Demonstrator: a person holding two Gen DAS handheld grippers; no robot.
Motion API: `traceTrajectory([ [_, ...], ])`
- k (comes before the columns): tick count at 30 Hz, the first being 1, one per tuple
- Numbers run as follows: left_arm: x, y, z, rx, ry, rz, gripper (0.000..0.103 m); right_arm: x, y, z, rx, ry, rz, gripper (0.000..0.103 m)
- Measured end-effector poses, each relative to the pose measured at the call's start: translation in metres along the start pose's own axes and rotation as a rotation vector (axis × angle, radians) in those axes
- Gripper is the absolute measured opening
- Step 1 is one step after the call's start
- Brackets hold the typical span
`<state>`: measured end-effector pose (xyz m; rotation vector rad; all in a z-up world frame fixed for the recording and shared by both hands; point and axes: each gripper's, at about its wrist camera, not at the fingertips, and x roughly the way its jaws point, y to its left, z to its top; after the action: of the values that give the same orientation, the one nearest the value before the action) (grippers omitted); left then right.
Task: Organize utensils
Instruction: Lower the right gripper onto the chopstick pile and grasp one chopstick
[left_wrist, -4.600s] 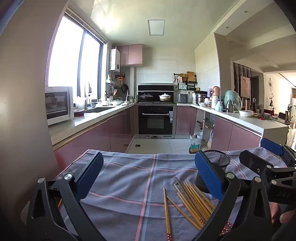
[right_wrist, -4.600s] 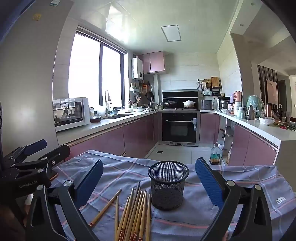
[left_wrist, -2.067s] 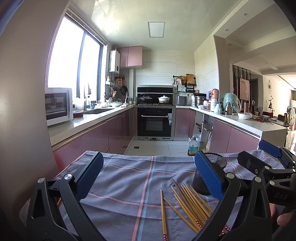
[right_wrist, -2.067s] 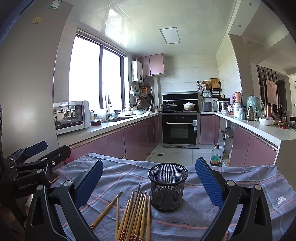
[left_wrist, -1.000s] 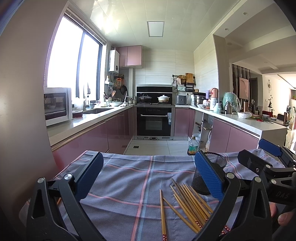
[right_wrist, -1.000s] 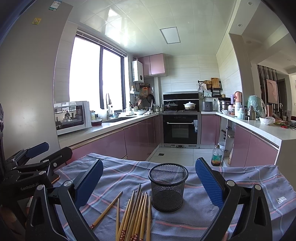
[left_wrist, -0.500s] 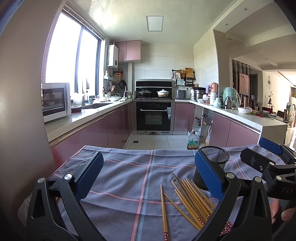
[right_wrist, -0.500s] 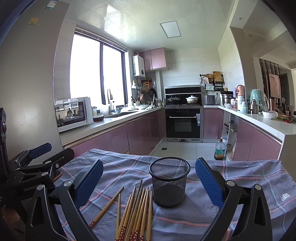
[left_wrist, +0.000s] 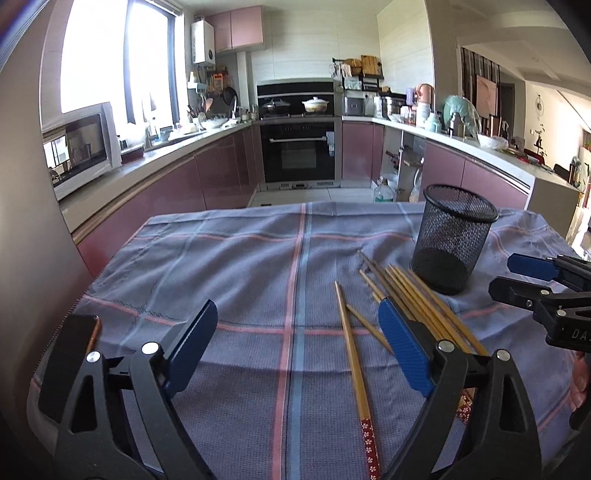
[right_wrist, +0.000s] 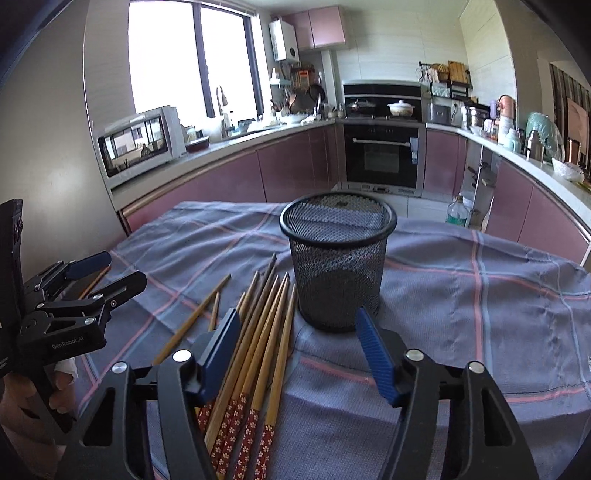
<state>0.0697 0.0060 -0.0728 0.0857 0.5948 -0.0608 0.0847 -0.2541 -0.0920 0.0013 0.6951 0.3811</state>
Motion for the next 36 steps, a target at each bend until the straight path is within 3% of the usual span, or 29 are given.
traceTrajectory([
  [2,0.013,-0.003,-0.005,0.014,0.04,-0.023,0.08,0.012,0.001,-0.003,-0.01,0.048,0.009,0.045],
  [7,0.039,-0.014,-0.011,0.049,0.12,-0.07,0.072,0.03,0.001,-0.004,-0.017,0.14,0.016,0.037],
  [13,0.066,-0.025,-0.014,0.081,0.196,-0.104,0.061,0.046,0.003,-0.002,-0.037,0.187,0.017,0.025],
  [21,0.097,-0.035,-0.012,0.072,0.282,-0.138,0.043,0.057,0.003,0.0,-0.058,0.217,-0.011,0.021],
  [25,0.109,-0.04,-0.007,0.076,0.294,-0.145,0.037,0.06,0.002,0.003,-0.057,0.221,-0.012,0.019],
  [29,0.113,-0.037,-0.003,0.058,0.302,-0.162,0.023,0.06,-0.003,0.003,-0.022,0.228,0.014,0.006],
  [36,0.116,-0.033,0.0,0.01,0.306,-0.165,0.009,0.053,-0.008,0.002,0.009,0.216,0.044,0.005],
])
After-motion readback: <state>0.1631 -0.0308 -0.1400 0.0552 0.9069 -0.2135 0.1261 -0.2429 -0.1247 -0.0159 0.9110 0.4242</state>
